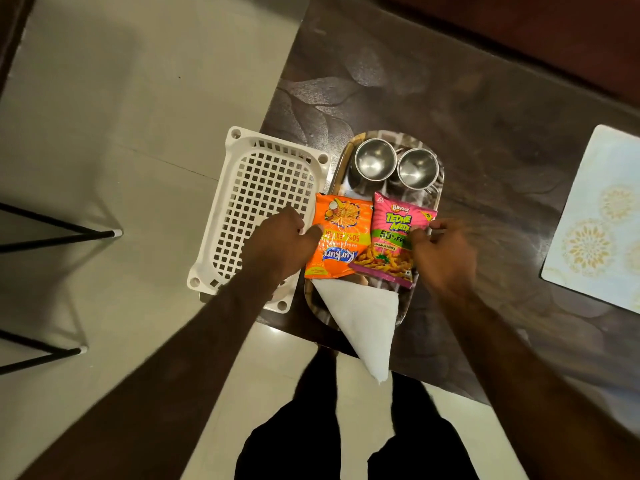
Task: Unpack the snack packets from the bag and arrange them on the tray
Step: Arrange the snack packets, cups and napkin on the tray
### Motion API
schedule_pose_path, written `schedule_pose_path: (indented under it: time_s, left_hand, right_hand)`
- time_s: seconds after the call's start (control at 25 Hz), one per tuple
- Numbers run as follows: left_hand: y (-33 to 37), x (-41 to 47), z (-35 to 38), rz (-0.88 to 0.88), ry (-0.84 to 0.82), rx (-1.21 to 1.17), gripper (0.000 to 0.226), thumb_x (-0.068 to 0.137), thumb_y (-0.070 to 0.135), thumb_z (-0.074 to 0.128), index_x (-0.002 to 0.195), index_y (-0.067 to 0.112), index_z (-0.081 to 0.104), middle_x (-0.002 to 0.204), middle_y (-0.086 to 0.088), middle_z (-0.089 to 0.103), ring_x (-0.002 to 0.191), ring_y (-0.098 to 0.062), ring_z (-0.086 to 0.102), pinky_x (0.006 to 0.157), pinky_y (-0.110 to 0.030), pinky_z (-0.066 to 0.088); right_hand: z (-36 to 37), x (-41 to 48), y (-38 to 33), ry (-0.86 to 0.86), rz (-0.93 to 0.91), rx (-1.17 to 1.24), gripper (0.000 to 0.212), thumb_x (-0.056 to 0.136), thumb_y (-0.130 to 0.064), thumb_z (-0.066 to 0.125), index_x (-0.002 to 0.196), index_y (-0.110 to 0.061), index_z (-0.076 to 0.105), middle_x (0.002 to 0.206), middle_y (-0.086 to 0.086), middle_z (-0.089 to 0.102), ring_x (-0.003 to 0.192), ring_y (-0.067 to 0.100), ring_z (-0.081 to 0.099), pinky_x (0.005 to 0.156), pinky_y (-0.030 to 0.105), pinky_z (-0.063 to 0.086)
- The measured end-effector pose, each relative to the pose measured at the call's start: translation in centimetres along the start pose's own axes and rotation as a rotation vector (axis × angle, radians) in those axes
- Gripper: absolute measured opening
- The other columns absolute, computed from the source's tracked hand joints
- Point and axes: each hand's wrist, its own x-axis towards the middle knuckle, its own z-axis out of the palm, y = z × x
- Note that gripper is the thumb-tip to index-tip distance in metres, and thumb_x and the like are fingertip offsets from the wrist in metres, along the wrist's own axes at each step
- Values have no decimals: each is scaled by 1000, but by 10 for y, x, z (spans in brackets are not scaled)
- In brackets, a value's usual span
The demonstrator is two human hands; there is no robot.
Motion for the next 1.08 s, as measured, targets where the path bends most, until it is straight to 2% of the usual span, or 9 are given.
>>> schedule_pose_path:
  time_s: [0.08, 0.2, 0.32, 0.4, 0.52, 0.6, 0.72, 0.88, 1.08]
  left_hand:
    - [7, 0, 13, -9, -54, 60, 49, 89, 60, 64, 109, 16, 58, 110, -4, 67, 103, -25, 65, 92, -42, 54]
    - [6, 1, 21, 37, -41, 27, 39, 88, 45, 74, 101, 16, 52, 113, -8, 69, 106, -28, 66, 89, -40, 54]
    - [3, 3, 20, 40, -54, -110, 27, 92, 26, 71, 98, 16, 46, 112, -10, 70, 105, -30, 67, 89, -42, 56]
    - [-2, 8, 15, 8, -63, -206, 21, 94, 21, 67, 100, 17, 47, 100, 0, 67, 96, -26, 66, 77, -36, 56]
    - [-13, 12, 6, 13, -97, -311, 16, 97, 17, 63, 102, 20, 48, 96, 5, 63, 91, -18, 65, 66, -26, 50]
    - [-19, 13, 3, 28, -106, -357, 14, 98, 15, 62, 101, 21, 49, 98, 4, 64, 91, -18, 67, 70, -29, 54]
    - [-28, 17, -6, -11, 5, -490, 20, 96, 10, 61, 95, 26, 50, 93, 8, 64, 88, -12, 68, 72, -32, 57]
    - [-53, 27, -31, -88, 218, -555, 17, 97, 12, 57, 108, 22, 49, 96, 9, 63, 89, -13, 68, 81, -38, 60]
    - [-66, 43, -67, -109, 291, -470, 18, 99, 17, 54, 115, 24, 47, 97, 9, 63, 90, -9, 67, 73, -31, 58]
  right_hand:
    - [5, -3, -7, -38, 24, -68, 49, 91, -50, 66, 126, -17, 58, 106, 2, 76, 105, 29, 71, 80, 27, 41]
    - [13, -6, -12, -51, 82, -9, 64, 86, -52, 75, 132, -13, 54, 120, 6, 73, 113, 32, 70, 87, 28, 44]
    - [17, -3, -12, -100, 192, 193, 55, 86, -42, 80, 130, -14, 64, 110, 4, 78, 102, 28, 77, 98, 42, 60]
    - [17, -2, -12, -123, 240, 304, 40, 89, -31, 79, 123, -13, 70, 94, 4, 80, 84, 27, 79, 90, 50, 64]
    - [18, -4, -14, -129, 256, 347, 32, 93, -22, 75, 122, -11, 71, 97, 8, 80, 72, 23, 73, 85, 52, 65]
    - [16, -7, -16, -123, 249, 355, 34, 95, -19, 73, 127, -11, 68, 107, 10, 79, 74, 22, 72, 84, 48, 66]
    - [16, -17, -27, -166, 233, 510, 38, 95, -15, 73, 132, -14, 64, 112, 6, 77, 86, 20, 77, 67, 31, 65]
    - [36, -38, -56, -284, 187, 566, 38, 92, -16, 78, 127, -17, 62, 101, 5, 79, 93, 28, 80, 81, 51, 66]
    - [75, -47, -109, -336, 96, 603, 47, 90, -17, 79, 131, -14, 56, 100, -1, 78, 92, 20, 79, 89, 51, 64]
